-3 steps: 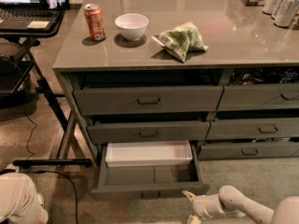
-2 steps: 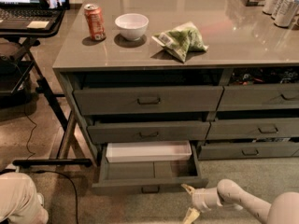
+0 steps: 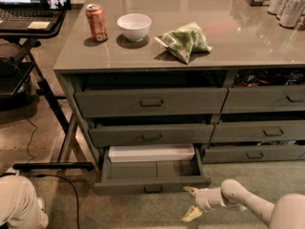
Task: Close bottom drawer
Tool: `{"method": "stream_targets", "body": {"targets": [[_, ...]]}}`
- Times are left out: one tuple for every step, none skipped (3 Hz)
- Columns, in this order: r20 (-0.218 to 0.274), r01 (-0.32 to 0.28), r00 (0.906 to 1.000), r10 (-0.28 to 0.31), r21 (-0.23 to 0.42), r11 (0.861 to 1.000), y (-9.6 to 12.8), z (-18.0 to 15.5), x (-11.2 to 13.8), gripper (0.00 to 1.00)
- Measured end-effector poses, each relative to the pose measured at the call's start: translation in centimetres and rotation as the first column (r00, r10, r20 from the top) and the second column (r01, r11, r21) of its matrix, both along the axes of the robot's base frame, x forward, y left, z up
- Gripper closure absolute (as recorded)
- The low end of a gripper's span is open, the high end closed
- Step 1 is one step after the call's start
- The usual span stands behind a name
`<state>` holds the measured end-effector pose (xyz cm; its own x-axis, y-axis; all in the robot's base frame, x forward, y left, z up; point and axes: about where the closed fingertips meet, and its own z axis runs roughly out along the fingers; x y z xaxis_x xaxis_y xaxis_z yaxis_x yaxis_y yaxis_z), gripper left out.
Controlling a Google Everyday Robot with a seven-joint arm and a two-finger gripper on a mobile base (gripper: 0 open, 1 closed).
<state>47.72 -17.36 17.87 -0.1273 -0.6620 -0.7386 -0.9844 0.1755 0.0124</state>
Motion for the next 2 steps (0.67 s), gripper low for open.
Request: {"method": "stream_targets", "body": {"targets": [[0.000, 0.000, 1.0000, 0.000, 0.000, 1.000, 0.00, 0.00, 0.00, 0.42], [0.000, 0.000, 1.0000, 0.000, 0.000, 1.000, -0.01, -0.01, 0.01, 0.65]]}}
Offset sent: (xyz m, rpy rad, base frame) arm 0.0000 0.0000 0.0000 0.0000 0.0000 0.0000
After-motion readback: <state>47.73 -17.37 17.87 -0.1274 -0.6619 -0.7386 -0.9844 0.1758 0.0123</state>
